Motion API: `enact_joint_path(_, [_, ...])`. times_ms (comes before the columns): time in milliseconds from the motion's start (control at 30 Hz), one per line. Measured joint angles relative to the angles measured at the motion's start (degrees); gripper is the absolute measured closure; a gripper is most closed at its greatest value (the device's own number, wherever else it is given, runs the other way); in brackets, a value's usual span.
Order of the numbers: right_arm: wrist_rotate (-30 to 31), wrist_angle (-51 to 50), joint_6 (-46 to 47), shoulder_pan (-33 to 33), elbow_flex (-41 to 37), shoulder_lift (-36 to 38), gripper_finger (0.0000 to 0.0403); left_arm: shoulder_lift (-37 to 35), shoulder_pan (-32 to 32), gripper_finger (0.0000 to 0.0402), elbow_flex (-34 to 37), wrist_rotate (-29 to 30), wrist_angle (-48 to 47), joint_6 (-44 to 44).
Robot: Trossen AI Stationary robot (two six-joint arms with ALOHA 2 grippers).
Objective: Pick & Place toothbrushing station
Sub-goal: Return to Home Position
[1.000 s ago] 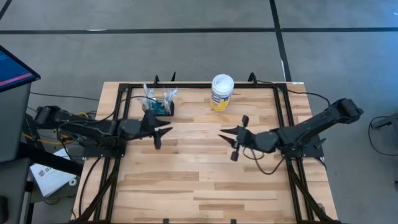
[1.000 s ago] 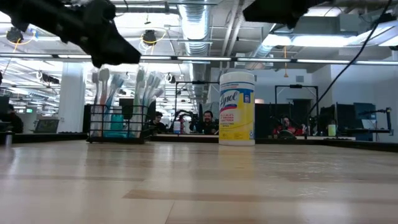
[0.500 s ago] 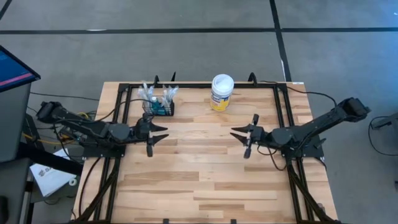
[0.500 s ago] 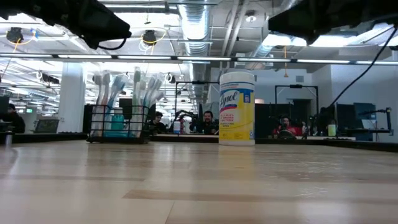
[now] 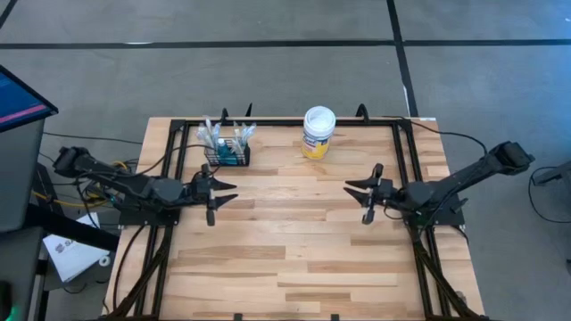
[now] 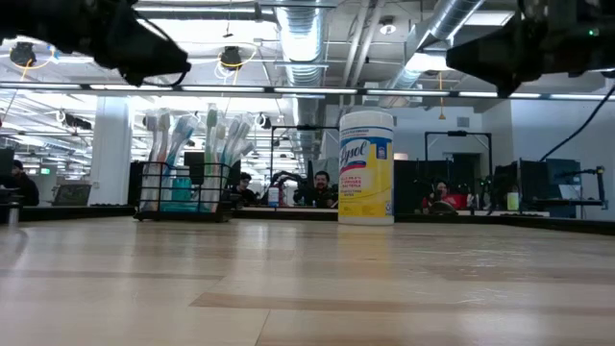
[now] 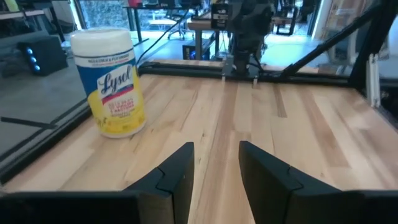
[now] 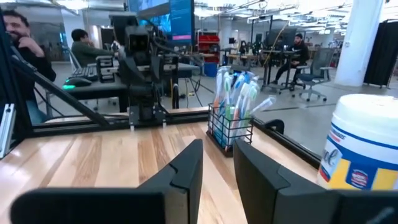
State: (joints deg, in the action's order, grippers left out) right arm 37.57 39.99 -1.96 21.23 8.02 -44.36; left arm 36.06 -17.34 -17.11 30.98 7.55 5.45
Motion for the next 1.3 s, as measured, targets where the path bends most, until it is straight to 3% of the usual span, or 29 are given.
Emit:
enact_joint_path(333, [0.2,4.79,-3.74,-0.42,-7.44,10.97,0.0321,-20.07,-1.36,0.0283,9.42,-2.05,0.48,-0.63])
enact_joint_path(533, [1.45,-4.42,-3.58,-0.42,-7.57,18.81,0.0321,-35.25,-1.49,0.0284,15.18,-7.09,0.29,-3.52])
enact_joint_path(700, [1.45,-9.85,-3.86,-0.27,-7.57,24.46,0.0321,-34.64,-1.44,0.0284,16.7,-7.51,0.32,-3.02])
enact_joint_path(833, [1.55,-12.3,-5.82,-0.27,-7.59,30.11,0.0321,-34.78,-1.53,0.0284,16.7,-13.5,0.24,-2.18])
enact_joint_path(1033, [1.67,-18.6,-5.58,-0.36,-7.61,36.3,0.0321,-34.64,-1.53,0.0284,16.7,-12.72,0.33,-3.2])
enact_joint_path(1167, [1.67,-24.31,1.19,-0.35,-7.61,37.51,0.0321,-34.32,-1.53,0.0284,16.7,-8.91,0.4,-3.6])
enact_joint_path(1300, [1.44,-24.99,7.26,-0.26,-7.64,37.64,0.0321,-34.13,-1.49,0.0284,16.7,-8.83,0.58,-3.51])
